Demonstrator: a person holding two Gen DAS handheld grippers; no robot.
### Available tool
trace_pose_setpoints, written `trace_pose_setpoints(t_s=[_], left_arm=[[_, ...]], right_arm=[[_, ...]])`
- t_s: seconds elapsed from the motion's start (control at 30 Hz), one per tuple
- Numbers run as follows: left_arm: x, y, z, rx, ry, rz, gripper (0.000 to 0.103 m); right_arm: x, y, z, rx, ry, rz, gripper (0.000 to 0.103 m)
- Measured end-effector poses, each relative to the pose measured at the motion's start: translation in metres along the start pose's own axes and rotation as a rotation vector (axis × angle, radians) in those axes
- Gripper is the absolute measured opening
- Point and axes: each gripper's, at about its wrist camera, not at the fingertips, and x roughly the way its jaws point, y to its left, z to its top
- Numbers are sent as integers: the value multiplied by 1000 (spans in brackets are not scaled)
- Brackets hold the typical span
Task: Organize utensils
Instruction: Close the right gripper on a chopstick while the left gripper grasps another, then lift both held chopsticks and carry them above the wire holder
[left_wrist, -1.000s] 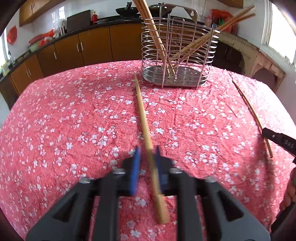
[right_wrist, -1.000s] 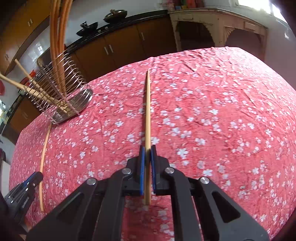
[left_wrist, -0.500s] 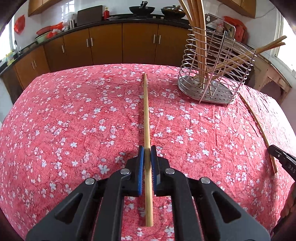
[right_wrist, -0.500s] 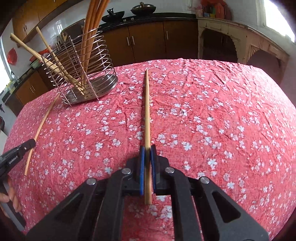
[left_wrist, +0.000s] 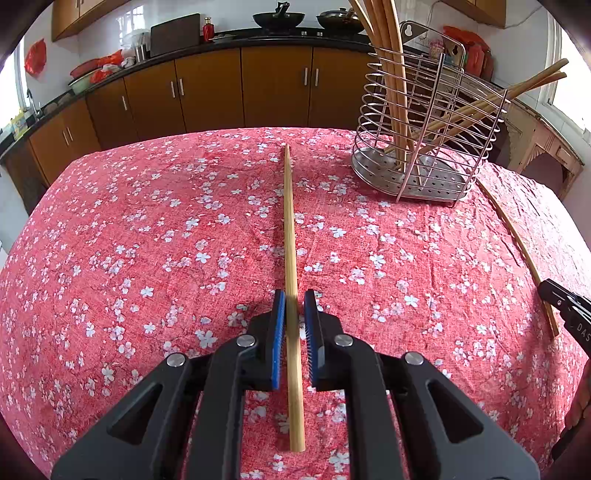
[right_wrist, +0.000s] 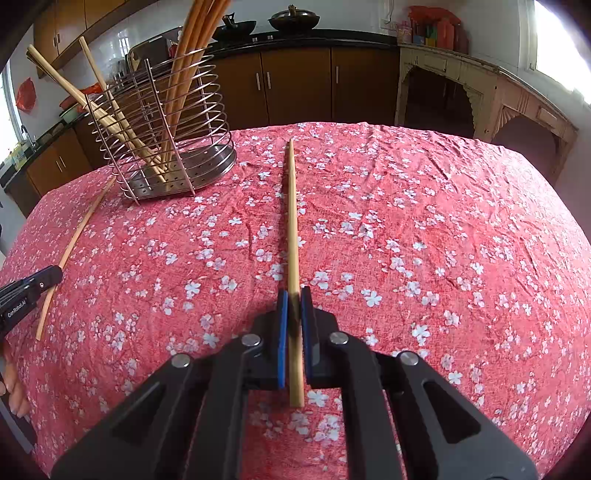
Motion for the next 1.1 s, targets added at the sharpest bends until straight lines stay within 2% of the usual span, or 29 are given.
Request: trace_pose_setpoints(t_s=[0.23,0.6,0.87,0.93,0.97,1.1], left_arm=[[-2,13,-1,-46,-4,-56,11],[-2,12,-1,-38,-5,-48,14],[-16,2,-20,13,1,-9,13],[-19,1,-23,26,2,-5,12],[-20,0,-24,30,2,-3,7],[-25,4,-28,15,9,-15,7]], right_arm=[[1,-2,0,-3,0,-2,8],[1,-5,0,8,1,13,9],[-6,-11,-11,41,0,24,9],[-8,-12,-13,48,-1,26,8],[-8,-12,-13,54,-3,29,8],[-18,-16,-18,76,-30,41,7]])
